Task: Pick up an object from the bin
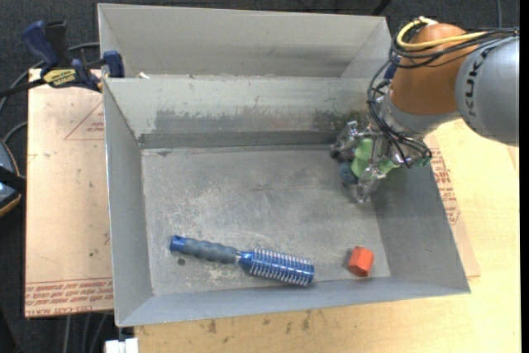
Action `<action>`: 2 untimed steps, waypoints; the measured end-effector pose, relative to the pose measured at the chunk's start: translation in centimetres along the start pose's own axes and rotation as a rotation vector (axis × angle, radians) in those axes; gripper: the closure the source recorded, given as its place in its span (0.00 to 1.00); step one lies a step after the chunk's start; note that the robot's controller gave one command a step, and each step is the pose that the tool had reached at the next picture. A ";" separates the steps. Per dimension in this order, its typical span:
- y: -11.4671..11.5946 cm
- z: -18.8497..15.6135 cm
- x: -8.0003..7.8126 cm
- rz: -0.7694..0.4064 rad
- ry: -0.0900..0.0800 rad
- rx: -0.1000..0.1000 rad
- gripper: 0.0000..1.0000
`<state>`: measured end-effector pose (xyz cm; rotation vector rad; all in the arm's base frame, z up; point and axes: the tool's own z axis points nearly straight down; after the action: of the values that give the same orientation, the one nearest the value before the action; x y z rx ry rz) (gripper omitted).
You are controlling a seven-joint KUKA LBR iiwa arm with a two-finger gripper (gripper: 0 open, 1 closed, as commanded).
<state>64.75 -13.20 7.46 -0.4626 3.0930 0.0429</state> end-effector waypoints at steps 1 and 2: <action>-0.3 -0.8 0.0 -0.052 0.006 0.004 0.00; 0.2 -0.9 -0.4 -0.053 -0.003 -0.002 1.00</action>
Offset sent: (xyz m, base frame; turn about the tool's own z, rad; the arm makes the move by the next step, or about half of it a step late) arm 0.0053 -0.0220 -0.0046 -0.1231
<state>65.07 -12.97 8.34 -0.5444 3.0767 0.0462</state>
